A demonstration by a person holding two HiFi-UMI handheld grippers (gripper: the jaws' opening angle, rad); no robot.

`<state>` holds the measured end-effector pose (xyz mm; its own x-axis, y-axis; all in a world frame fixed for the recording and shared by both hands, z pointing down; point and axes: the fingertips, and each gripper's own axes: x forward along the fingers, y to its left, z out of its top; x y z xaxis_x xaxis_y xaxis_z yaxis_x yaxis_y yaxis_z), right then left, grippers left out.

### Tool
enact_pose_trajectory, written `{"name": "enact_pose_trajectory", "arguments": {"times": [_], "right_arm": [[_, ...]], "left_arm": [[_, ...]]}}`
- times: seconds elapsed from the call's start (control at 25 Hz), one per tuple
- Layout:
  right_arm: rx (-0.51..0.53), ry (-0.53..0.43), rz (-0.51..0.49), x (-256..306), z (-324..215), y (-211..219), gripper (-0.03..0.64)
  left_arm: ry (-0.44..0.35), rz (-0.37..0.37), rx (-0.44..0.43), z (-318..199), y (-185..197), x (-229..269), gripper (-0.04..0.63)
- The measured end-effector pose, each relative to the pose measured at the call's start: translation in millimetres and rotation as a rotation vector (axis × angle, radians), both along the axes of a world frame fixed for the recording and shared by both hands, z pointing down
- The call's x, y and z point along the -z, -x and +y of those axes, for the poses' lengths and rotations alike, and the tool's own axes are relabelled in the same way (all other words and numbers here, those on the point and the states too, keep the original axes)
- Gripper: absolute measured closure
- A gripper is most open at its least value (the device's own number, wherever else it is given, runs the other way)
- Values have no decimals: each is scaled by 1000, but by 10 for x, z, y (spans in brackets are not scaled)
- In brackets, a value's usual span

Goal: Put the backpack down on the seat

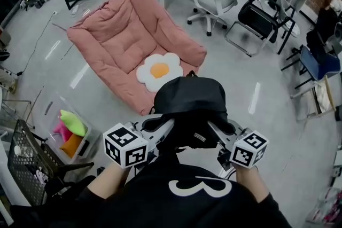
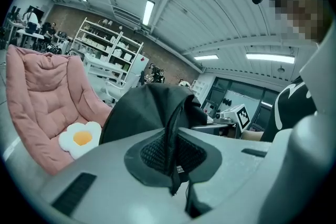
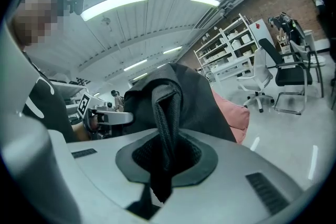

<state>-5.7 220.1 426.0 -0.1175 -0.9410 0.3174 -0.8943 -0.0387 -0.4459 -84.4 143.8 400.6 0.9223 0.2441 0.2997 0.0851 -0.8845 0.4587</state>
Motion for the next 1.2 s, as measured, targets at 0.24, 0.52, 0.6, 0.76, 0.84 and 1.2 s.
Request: {"name": "enact_pose_trajectory", "arguments": {"times": [0.24,0.52,0.6,0.76,0.84,1.2], "right_arm": [[-12,15,-3,12,-641,-483,575],[19,46,15,-25,-1467,-931,575],[32,48,20,-33,-1692,-1010,575],[60,40,26,-35,-2083,-1118,575],[80,35,29,-28,-2250,-1178,575],[277,19,-15,-155,-3102,-1375,577]], "left_arm": [[20,-9,0,-625,-464,-4,581],[49,-18,36,-1422,-870,-104,581],[46,-18,47,-1631,-935,-123,581],[32,-21,81,-1989,-1018,-134,581],[30,-22,109,-2139,-1060,-126,581],[14,-66,312,-2807,-1159,-197,581]]}}
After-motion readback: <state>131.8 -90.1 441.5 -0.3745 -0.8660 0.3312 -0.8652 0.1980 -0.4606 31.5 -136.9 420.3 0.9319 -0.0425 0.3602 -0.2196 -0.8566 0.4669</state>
